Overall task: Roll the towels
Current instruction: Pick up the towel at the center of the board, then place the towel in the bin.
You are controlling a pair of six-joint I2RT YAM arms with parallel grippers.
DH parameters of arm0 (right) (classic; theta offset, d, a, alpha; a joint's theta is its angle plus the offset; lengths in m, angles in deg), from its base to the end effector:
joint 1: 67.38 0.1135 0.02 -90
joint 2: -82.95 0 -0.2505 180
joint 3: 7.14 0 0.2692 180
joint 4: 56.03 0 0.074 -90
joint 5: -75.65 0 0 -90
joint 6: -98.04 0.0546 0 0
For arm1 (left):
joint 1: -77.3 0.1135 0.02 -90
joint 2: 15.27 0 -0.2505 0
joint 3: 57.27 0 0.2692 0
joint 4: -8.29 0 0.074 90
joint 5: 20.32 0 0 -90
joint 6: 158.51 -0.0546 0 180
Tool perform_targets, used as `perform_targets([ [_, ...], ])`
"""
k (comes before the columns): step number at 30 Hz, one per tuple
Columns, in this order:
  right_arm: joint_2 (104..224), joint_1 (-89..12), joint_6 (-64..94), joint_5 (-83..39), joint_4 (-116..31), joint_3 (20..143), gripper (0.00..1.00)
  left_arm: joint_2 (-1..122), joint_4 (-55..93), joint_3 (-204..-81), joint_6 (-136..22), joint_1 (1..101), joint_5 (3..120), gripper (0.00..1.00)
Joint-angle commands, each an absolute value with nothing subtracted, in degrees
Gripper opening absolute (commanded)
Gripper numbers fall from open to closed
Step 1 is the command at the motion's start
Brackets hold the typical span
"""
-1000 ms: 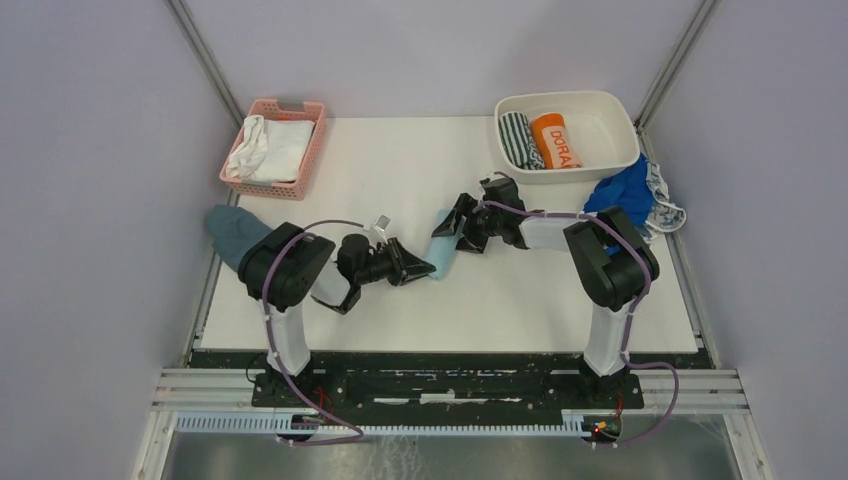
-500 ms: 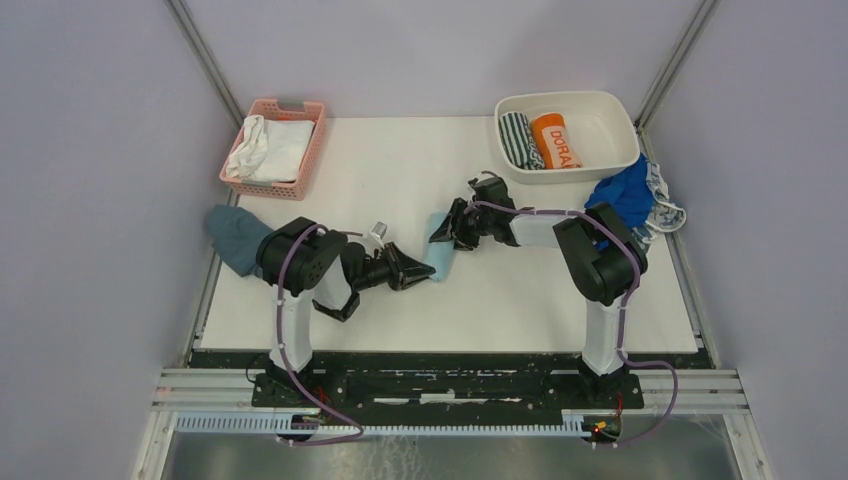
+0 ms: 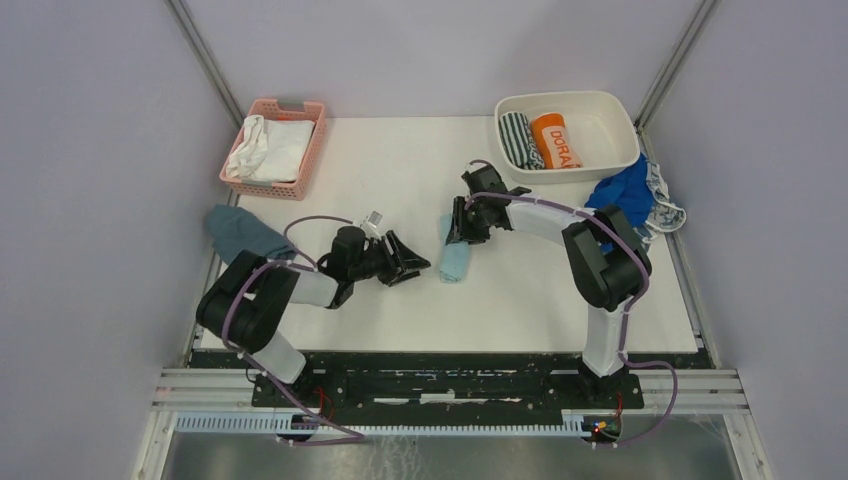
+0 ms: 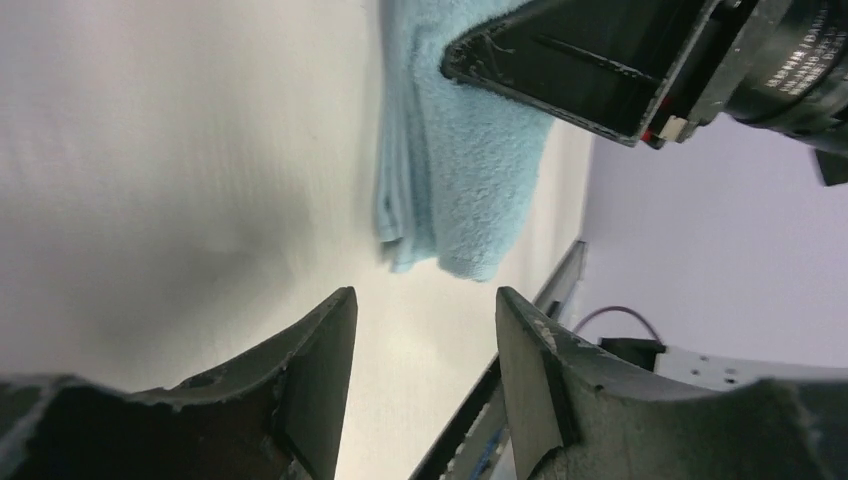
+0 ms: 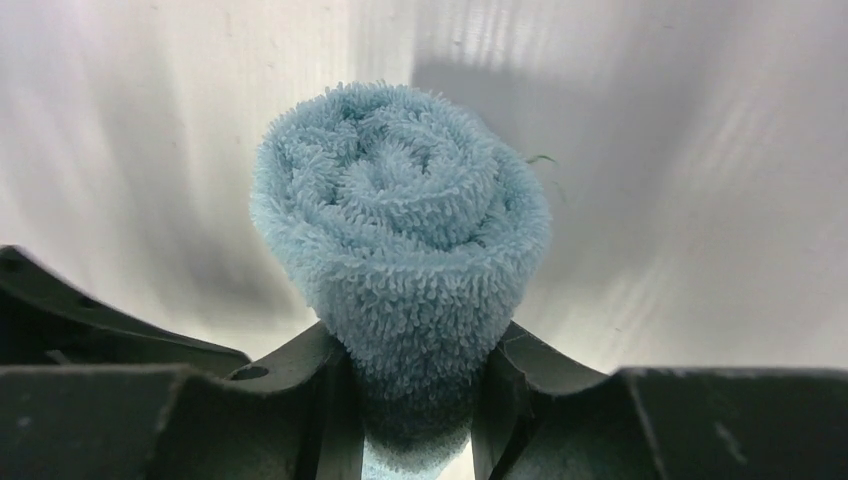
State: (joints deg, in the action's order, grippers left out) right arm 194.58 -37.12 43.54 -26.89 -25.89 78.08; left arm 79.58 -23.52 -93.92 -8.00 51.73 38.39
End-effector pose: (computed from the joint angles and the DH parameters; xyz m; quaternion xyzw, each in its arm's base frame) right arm 0.3599 0.2237 0.1204 0.0121 0.9524 0.2431 0.1835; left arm 0.2504 -0.1512 0.0807 -0.1101 0.8233 -0.5139 0.2145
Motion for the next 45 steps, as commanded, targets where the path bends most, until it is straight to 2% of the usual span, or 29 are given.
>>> perform_targets([
  [1,192.96,-37.34,34.70,-16.60,-13.33,81.41,0.32,69.93,2.62,-99.25,-23.22,51.76,47.69,0.61],
  [5,192.09,-37.36,29.87,-9.60,-7.92,84.36,0.30,62.64,16.51,-104.81,-30.83,51.81,55.52,0.65],
  [9,191.04,-37.46,23.72,-1.83,-2.65,88.07,0.26,55.50,30.31,-112.27,-39.41,51.78,65.30,0.73],
  [15,187.77,-41.98,15.94,2.78,1.50,93.90,0.19,47.79,40.67,-121.82,-47.90,51.85,73.47,0.82],
  [21,188.75,-48.89,7.92,3.56,4.39,105.08,0.12,45.26,44.13,-126.17,-57.36,51.88,76.89,0.85],
  [28,194.24,-60.06,0.80,0.06,4.38,121.81,0.08,43.82,42.89,-122.62,-61.18,52.13,80.67,0.88],
  [36,209.93,-70.18,-0.05,-6.59,0.96,143.44,0.07,46.52,42.83,-121.91,-62.12,52.24,83.49,0.88],
  [45,222.95,-73.44,0.98,-9.00,-14.34,144.94,0.05,49.43,41.75,-121.34,-61.56,53.19,83.41,0.88],
])
